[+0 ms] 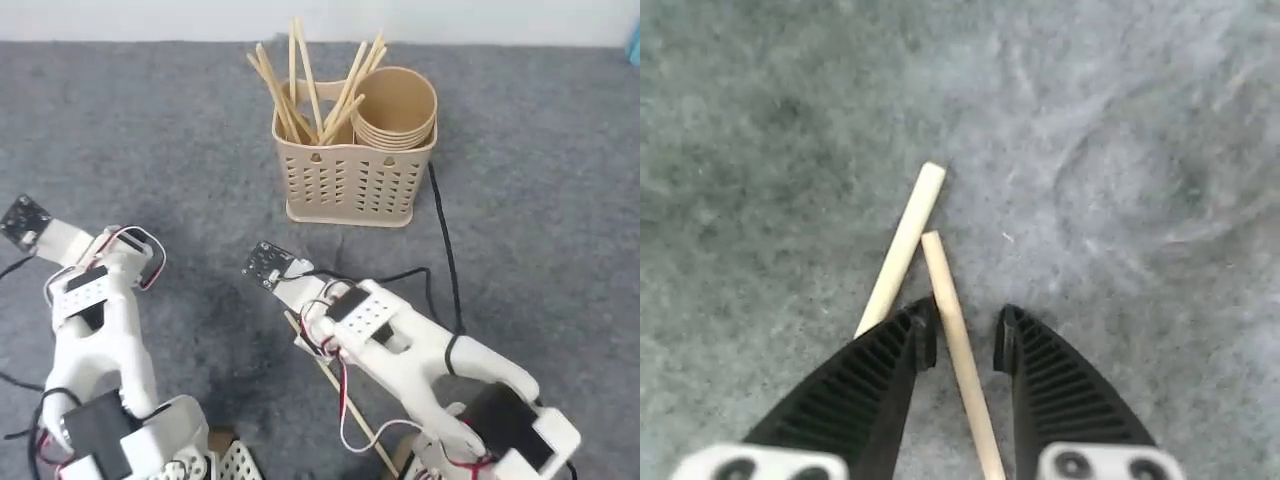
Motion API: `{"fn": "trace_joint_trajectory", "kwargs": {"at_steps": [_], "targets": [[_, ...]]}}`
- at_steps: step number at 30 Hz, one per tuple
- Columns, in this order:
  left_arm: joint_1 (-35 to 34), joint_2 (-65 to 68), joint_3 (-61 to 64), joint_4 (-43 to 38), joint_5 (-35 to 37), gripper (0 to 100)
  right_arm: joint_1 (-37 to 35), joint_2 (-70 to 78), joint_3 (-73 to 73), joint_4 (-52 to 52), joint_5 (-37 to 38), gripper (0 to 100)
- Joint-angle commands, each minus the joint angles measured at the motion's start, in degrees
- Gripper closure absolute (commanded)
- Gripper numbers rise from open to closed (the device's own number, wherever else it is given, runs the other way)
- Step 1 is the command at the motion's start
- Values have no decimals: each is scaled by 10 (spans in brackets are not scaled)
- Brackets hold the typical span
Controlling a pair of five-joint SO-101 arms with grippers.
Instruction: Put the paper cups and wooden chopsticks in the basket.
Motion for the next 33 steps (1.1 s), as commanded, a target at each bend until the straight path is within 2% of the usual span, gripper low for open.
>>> {"fn": "trace_joint_trajectory", "kwargs": {"at_steps": [1, 4, 10, 15, 19, 21, 24, 30, 33], "targets": [[-3, -3, -24, 4, 7, 804, -7, 27, -36, 8, -4, 885], [-3, -3, -24, 4, 7, 804, -4, 28, -39, 5, -8, 998], [-4, -3, -24, 4, 7, 804, 5, -65, -47, 54, -4, 991], [-4, -3, -24, 4, 7, 804, 7, -241, -78, 129, -8, 992], [-4, -3, -24, 4, 7, 804, 27, -387, -120, 123, -11, 992], [-4, -3, -24, 4, 7, 804, 48, -444, -131, 68, -40, 992], [-4, -3, -24, 4, 7, 804, 80, -491, -130, -68, -98, 992], [-4, -3, -24, 4, 7, 804, 139, -477, -129, -369, -179, 992], [-4, -3, -24, 4, 7, 804, 150, -436, -133, -530, -183, 992]]}}
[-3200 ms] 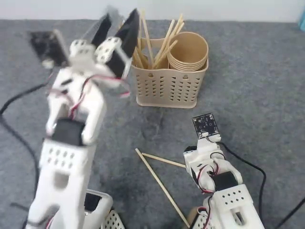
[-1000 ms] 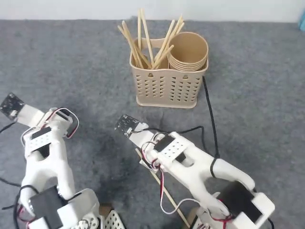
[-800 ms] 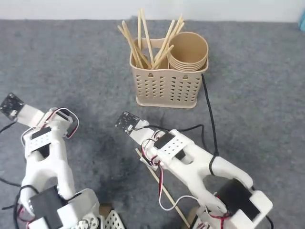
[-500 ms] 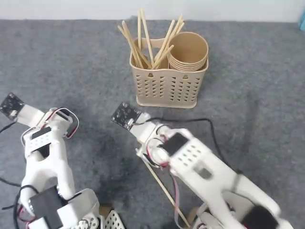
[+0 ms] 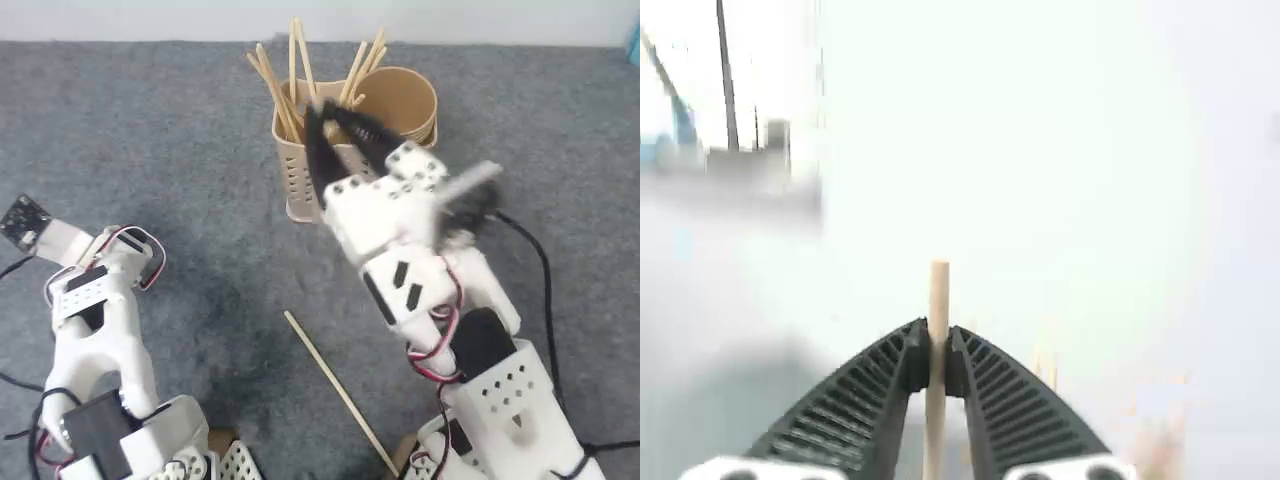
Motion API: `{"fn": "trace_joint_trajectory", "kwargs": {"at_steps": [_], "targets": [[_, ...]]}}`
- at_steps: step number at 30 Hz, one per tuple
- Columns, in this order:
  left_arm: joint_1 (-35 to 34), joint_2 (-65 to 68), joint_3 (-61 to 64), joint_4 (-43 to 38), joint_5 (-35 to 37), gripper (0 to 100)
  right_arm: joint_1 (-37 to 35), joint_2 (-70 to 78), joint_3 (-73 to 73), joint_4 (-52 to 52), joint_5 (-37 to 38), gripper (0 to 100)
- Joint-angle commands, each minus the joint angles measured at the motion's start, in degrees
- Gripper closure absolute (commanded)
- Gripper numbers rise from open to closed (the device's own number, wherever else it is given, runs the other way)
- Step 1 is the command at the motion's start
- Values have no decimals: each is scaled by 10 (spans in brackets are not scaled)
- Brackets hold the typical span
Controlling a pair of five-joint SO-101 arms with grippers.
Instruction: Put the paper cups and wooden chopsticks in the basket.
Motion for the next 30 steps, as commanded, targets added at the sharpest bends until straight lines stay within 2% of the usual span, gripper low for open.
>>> {"fn": "trace_joint_trajectory", "kwargs": {"at_steps": [1, 3, 8, 18, 21, 23, 27, 30], "targets": [[-4, -3, -24, 4, 7, 804, 17, 45, -37, -217, -11, 992], [-4, -3, -24, 4, 7, 804, 17, 85, -48, -285, 10, 992], [-4, -3, -24, 3, 7, 804, 17, 194, -91, -340, 62, 992], [-4, -3, -24, 2, 7, 804, 60, 298, -62, -339, 58, 992], [-4, -3, -24, 1, 7, 804, 70, 309, -43, -336, 25, 984], [-4, -3, -24, 1, 7, 804, 72, 308, -47, -298, 19, 922], [-4, -3, -24, 1, 7, 804, 71, 289, -109, -127, -20, 767], [-4, -3, -24, 1, 7, 804, 75, 260, -176, -13, -78, 780]]}}
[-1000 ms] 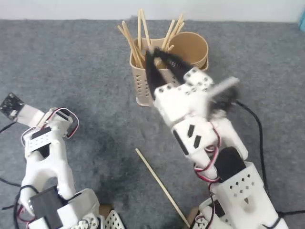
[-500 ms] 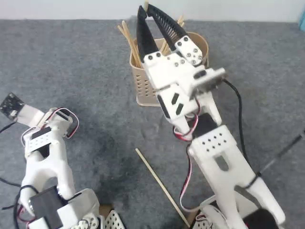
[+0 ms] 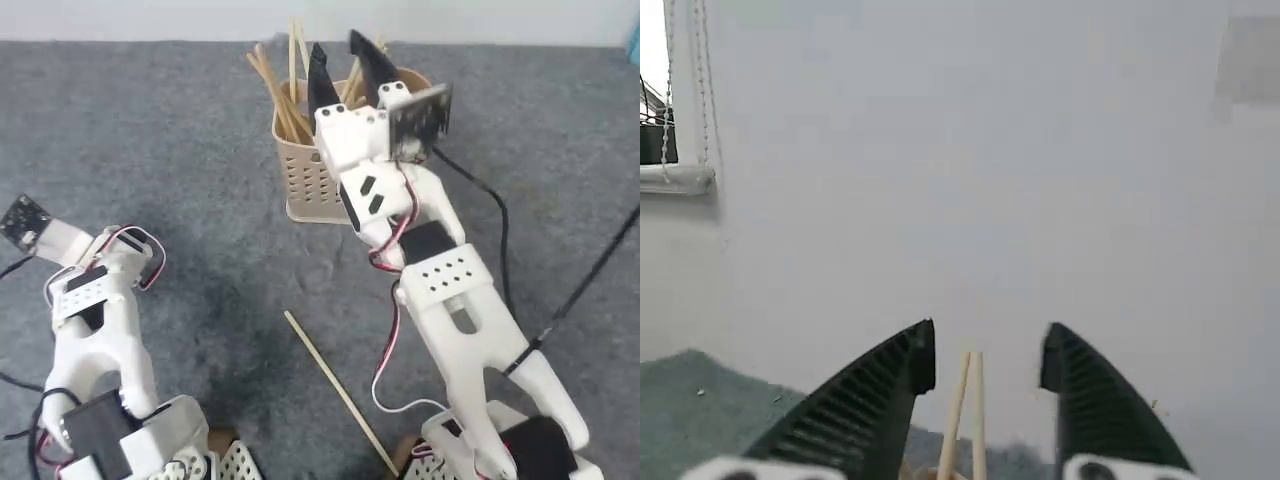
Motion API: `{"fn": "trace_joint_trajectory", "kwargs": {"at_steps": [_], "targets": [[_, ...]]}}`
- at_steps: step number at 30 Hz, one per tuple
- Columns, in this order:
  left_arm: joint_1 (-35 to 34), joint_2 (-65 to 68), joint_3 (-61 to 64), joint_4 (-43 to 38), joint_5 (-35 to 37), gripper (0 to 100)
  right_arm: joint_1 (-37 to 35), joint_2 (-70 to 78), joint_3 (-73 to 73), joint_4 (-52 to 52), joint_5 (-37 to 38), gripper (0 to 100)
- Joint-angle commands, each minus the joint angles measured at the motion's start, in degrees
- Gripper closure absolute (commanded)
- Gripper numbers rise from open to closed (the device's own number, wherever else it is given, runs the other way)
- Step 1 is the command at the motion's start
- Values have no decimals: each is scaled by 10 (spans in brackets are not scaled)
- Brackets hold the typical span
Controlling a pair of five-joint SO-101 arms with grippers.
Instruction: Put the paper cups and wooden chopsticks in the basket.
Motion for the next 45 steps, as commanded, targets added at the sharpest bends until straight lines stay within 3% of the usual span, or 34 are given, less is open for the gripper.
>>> {"fn": "trace_joint_trajectory", "kwargs": {"at_steps": [1, 9, 15, 18, 22, 27, 30, 35, 41, 45], "targets": [[-4, -3, -24, 1, 7, 804, 15, -66, -104, 145, -59, 793], [-4, -3, -24, 1, 6, 804, 15, -194, -243, 470, -108, 826], [-4, -3, -24, 1, 6, 804, -94, -234, -219, 735, -93, 826], [-4, -3, -24, 1, 6, 804, -144, -233, -148, 799, -94, 826], [-4, -3, -24, 1, 6, 804, -181, -233, 18, 756, -91, 826], [-4, -3, -24, 1, 6, 804, -241, -233, 256, 585, -3, 827], [-4, -3, -24, 2, 6, 804, -255, -232, 332, 487, 10, 827], [-4, -3, -24, 2, 6, 804, -254, -175, 353, 438, 16, 834], [-4, -3, -24, 2, 6, 804, -257, -22, 301, 382, 16, 947], [-4, -3, -24, 2, 6, 804, -255, 86, 236, 382, 16, 935]]}}
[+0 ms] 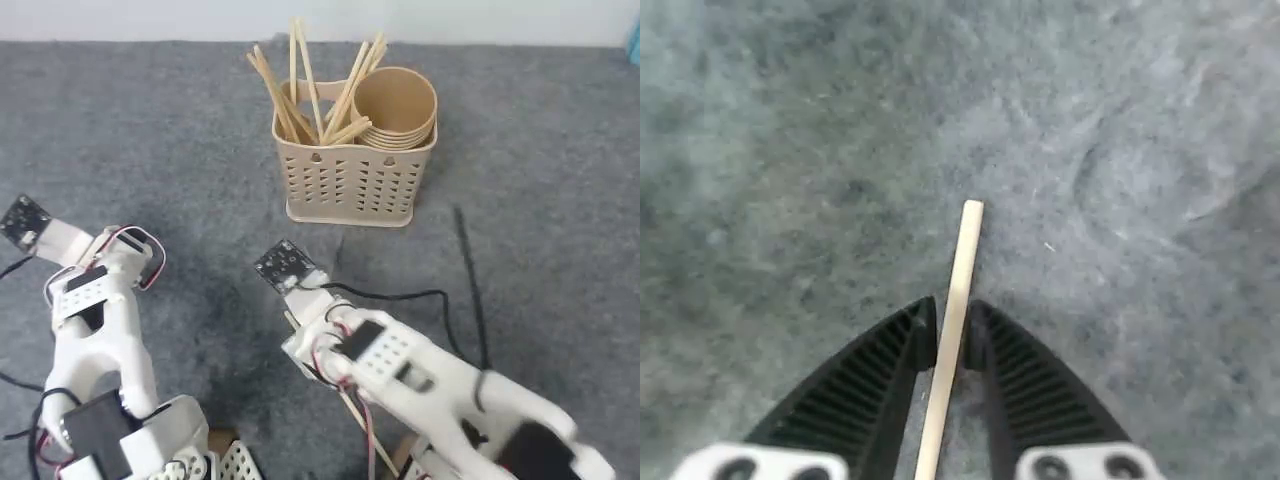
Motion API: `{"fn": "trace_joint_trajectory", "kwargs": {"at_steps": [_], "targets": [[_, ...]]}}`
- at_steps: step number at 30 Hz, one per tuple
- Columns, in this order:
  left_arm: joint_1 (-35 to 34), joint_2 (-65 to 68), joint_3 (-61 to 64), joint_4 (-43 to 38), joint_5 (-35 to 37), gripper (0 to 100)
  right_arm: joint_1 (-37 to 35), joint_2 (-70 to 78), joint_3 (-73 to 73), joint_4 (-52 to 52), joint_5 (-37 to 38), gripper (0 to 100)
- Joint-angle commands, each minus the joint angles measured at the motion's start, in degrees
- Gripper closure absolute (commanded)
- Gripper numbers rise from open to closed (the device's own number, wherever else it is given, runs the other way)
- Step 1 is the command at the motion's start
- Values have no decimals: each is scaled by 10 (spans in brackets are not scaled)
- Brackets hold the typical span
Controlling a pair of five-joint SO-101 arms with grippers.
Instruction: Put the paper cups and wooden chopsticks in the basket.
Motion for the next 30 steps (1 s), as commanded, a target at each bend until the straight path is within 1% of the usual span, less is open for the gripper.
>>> {"fn": "trace_joint_trajectory", "kwargs": {"at_steps": [1, 4, 6, 7, 9, 10, 11, 12, 14, 17, 22, 24, 26, 28, 30], "targets": [[-4, -3, -24, 2, 6, 804, -3, 80, -76, -12, 6, 928], [-4, -3, -24, 2, 6, 804, -2, 138, -107, -10, 5, 909], [-4, -3, -24, 2, 6, 804, -1, 155, -128, 9, 3, 911], [-4, -3, -24, 2, 6, 804, -1, 160, -136, 21, 3, 922], [-4, -3, -24, 2, 6, 804, -1, 155, -138, 32, 2, 984], [-4, -3, -24, 2, 6, 804, -1, 152, -138, 38, 2, 998], [-4, -3, -24, 2, 6, 804, -1, 143, -138, 49, 2, 981], [-4, -3, -24, 2, 6, 804, 3, 129, -138, 63, 2, 985], [-4, -3, -24, 1, 6, 804, 15, 83, -138, 89, 2, 991], [-4, -3, -24, 1, 6, 804, 43, -23, -139, 122, 3, 991], [-4, -3, -25, 1, 6, 804, 85, -250, -139, 123, 2, 991], [-4, -3, -26, 1, 6, 804, 88, -335, -139, 103, 2, 991], [-4, -3, -26, 1, 6, 804, 97, -408, -136, 58, 2, 991], [-4, -3, -26, 1, 6, 804, 109, -464, -135, -12, 4, 991], [-3, -3, -27, 1, 6, 804, 127, -487, -135, -99, 5, 991]]}}
